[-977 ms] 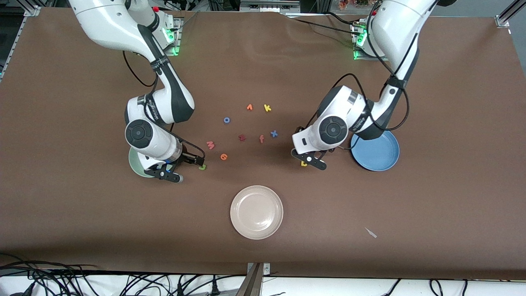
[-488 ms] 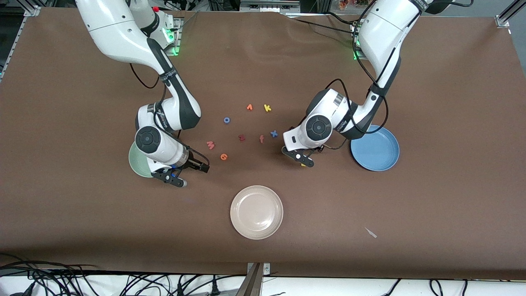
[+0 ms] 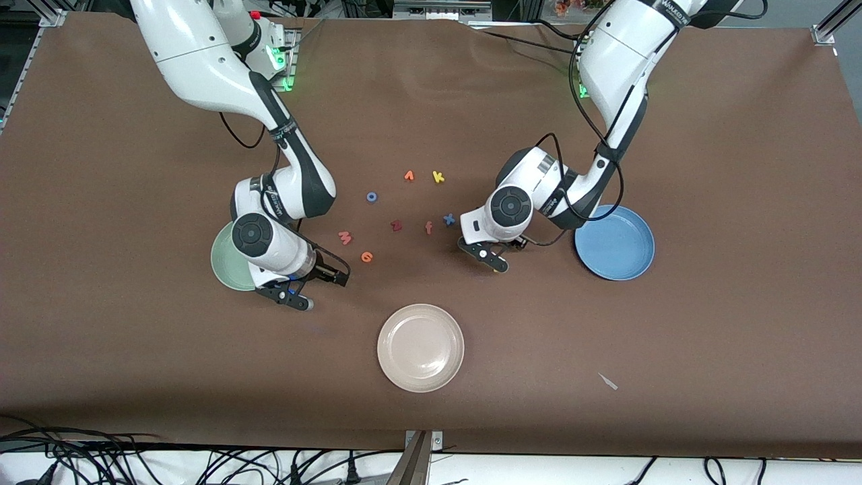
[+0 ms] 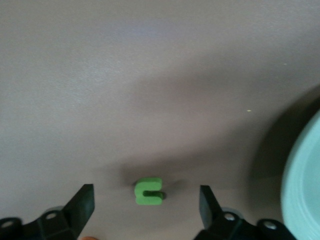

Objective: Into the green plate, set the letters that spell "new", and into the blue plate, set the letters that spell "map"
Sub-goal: 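Grasp the green c while the left gripper carries the E to the blue plate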

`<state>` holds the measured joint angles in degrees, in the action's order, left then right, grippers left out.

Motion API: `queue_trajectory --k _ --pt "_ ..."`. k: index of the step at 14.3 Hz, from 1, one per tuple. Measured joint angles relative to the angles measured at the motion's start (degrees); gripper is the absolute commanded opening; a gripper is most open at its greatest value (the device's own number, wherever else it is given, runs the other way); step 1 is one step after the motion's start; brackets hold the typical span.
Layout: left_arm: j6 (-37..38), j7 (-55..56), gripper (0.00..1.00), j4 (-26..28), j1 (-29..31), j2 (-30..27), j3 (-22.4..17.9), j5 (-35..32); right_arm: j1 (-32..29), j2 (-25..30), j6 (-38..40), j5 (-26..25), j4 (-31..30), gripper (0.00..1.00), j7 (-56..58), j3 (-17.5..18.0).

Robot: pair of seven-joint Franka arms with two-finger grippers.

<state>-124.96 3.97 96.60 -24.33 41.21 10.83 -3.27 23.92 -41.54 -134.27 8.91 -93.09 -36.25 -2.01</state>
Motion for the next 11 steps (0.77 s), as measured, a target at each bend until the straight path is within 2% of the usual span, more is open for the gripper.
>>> queue_trajectory --k 1,2,3,5,6,11 --pt "0.0 0.0 0.58 0.1 0.0 0.1 0.0 0.0 0.1 -0.3 0.0 0.0 0.3 0.87 0.0 0.0" --pt "-0.1 0.0 0.45 0.2 0.0 0.2 0.0 0.0 0.2 -0.7 0.0 0.0 0.6 0.84 0.1 0.0" --pt "-0.1 0.0 0.28 0.2 -0.1 0.2 -0.1 -0.1 0.2 -1.1 0.0 0.0 0.9 0.81 0.4 0.0" --pt "-0.1 -0.1 0.04 0.2 0.0 0.1 -0.3 -1.3 0.2 -1.6 0.0 0.0 1.4 0.73 1.0 0.0" --pt "-0.1 -0.1 0.0 0.2 -0.1 0.0 -0.2 -2.2 0.2 -1.7 0.0 0.0 1.5 0.69 1.1 0.0" --pt "0.3 -0.2 0.0 0.2 -0.2 -0.5 -0.2 -3.4 0.2 -2.2 0.0 0.0 1.7 0.52 1.3 0.0"
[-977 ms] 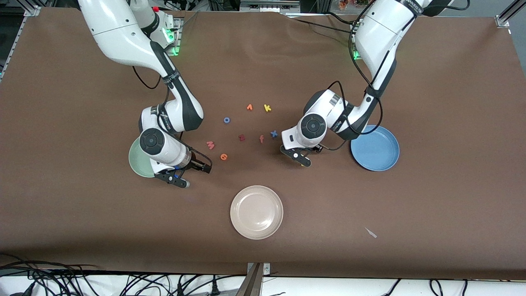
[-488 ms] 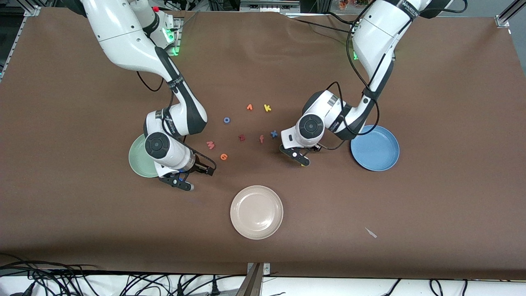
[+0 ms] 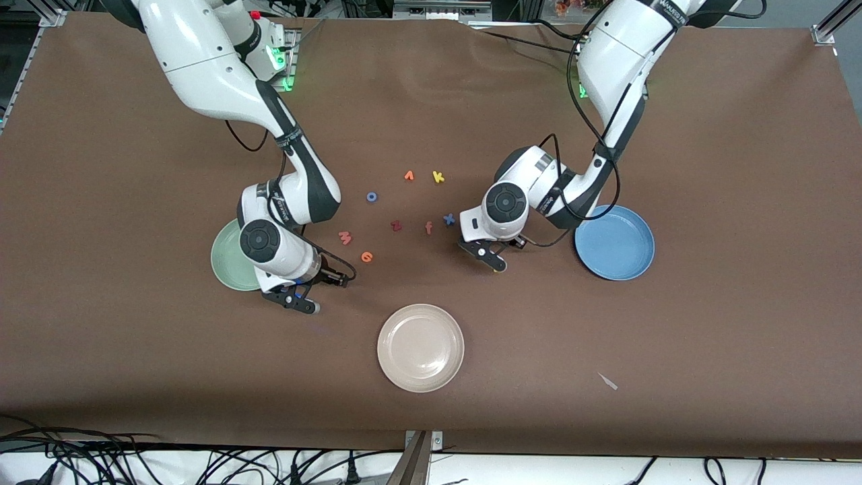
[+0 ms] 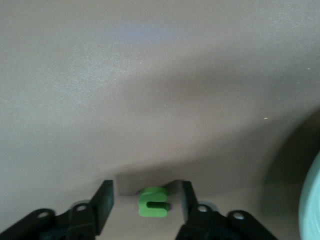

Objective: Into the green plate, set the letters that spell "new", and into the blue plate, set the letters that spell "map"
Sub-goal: 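Grasp the green c while the left gripper carries the E to the blue plate, then open the left gripper over the blue plate while the right gripper carries c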

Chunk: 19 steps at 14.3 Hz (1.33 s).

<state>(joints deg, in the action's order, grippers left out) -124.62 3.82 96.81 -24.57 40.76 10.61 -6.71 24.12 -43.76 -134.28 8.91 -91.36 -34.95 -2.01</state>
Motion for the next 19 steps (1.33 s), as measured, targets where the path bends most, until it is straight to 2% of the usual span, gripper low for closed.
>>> queue_trajectory --k 3,6,10,16,19 --pt "4.8 -0.3 0.0 -0.9 0.8 -2.3 -0.4 0.0 0.0 -0.3 0.0 0.0 0.0 0.39 0.0 0.0" --pt "9.4 -2.3 0.0 -1.2 4.4 -6.7 -1.0 -0.1 0.0 -0.3 0.0 0.0 0.1 0.27 0.0 0.0" --pt "13.4 -11.1 0.0 -1.0 11.4 -9.5 -1.2 -3.5 0.0 -0.3 0.0 0.0 0.1 0.19 0.0 0.0" --pt "13.1 -29.1 0.0 1.8 22.8 -9.5 -1.4 -5.4 0.0 -0.3 0.8 0.0 2.3 0.12 0.0 0.0" --pt "8.0 -29.7 0.0 6.9 23.1 -9.3 -1.1 -5.4 0.0 -0.3 2.9 0.0 3.3 0.09 0.4 -0.1"
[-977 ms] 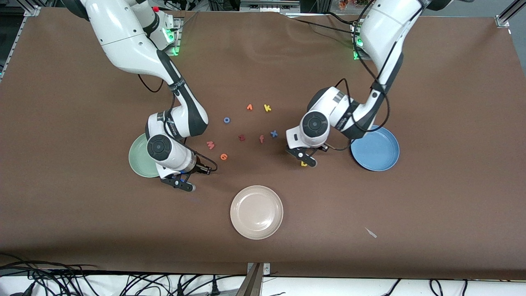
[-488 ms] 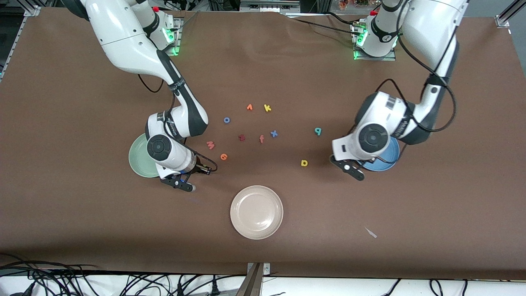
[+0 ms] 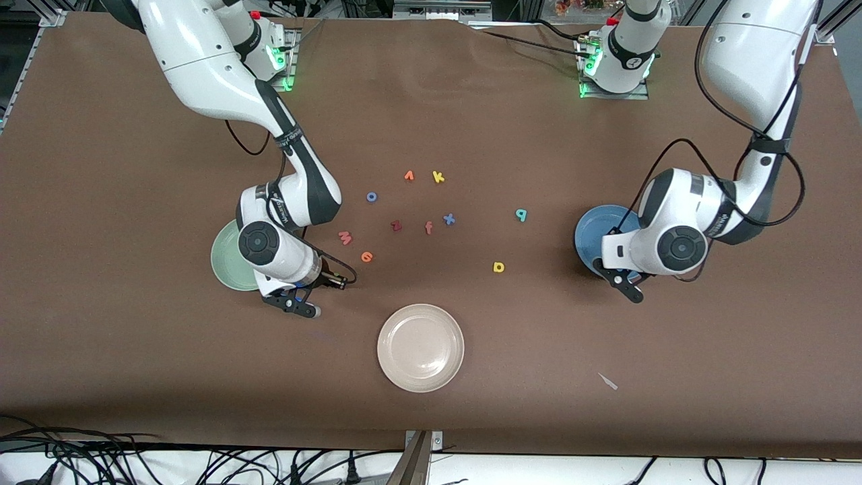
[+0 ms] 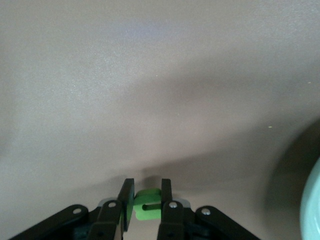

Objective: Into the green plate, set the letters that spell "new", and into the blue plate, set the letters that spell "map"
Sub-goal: 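Open the left gripper over the blue plate while the right gripper carries c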

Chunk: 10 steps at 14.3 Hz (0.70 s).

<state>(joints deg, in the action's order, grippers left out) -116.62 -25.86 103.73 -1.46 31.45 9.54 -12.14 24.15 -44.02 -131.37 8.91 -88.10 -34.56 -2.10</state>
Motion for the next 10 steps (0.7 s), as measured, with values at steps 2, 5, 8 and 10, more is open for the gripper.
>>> queue_trajectory --k 2,5,8,10 --pt "-3.2 0.0 0.0 2.8 0.2 0.0 0.1 0.0 -0.1 0.3 3.7 0.0 1.5 0.04 1.9 -0.4" --pt "-4.9 0.0 0.16 4.1 0.8 0.0 0.1 0.0 -0.6 1.9 9.0 0.0 2.7 0.02 6.2 -1.4" --pt "-5.0 0.0 1.0 4.3 0.9 0.2 0.1 0.0 -1.0 3.5 13.8 0.0 2.7 0.02 10.7 -3.8" --pt "-5.1 0.0 1.0 4.3 0.9 0.3 0.1 0.0 -1.1 4.4 16.5 0.0 2.3 0.02 14.9 -6.1"
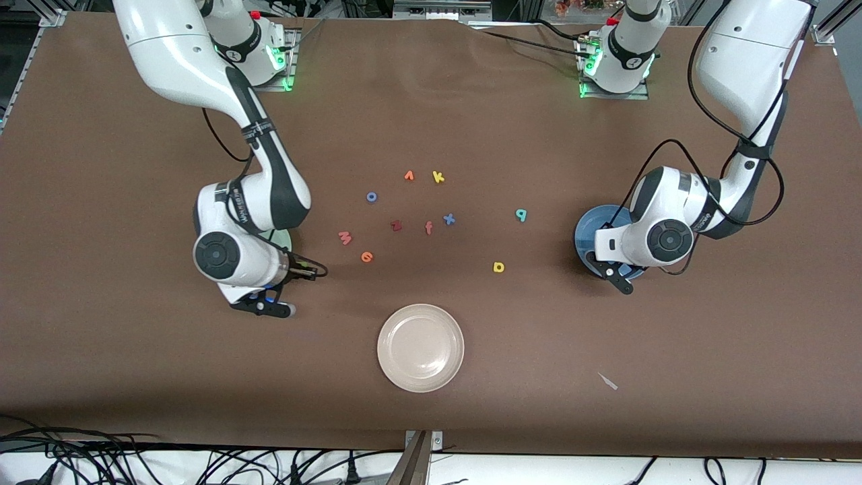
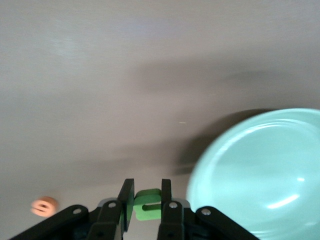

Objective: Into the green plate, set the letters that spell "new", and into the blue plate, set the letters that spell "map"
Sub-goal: 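Open the left gripper over the blue plate while the right gripper carries c, then drop the c on the green plate while the left gripper grasps cyan b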

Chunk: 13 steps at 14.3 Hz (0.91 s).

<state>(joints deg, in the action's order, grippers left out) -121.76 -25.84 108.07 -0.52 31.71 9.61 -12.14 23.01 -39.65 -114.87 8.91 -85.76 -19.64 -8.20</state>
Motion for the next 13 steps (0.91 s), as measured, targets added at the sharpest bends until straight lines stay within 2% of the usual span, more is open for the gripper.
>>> queue_trajectory --k 3,6,11,12,13 --pt "0.0 0.0 1.0 -0.5 0.0 -0.5 0.5 0.0 -0.4 2.7 1.1 0.0 -3.5 0.02 4.1 -2.5" --pt "0.7 2.5 1.0 -1.0 -0.2 -2.1 3.1 0.0 -0.4 5.3 0.7 0.0 -7.9 0.02 7.3 -4.1" --pt "3.2 19.0 1.0 -1.2 -0.4 -3.8 11.6 0.0 -0.4 8.1 -9.9 0.0 -18.7 0.02 15.1 -6.5" --pt "3.2 24.1 1.0 -1.1 -0.5 -3.6 13.7 0.0 -0.5 8.1 -11.3 0.0 -20.2 0.04 16.2 -6.7" --pt "3.2 29.0 1.0 -1.0 -0.7 -3.4 15.4 0.0 -0.4 8.1 -12.0 0.0 -21.2 0.16 17.0 -6.7"
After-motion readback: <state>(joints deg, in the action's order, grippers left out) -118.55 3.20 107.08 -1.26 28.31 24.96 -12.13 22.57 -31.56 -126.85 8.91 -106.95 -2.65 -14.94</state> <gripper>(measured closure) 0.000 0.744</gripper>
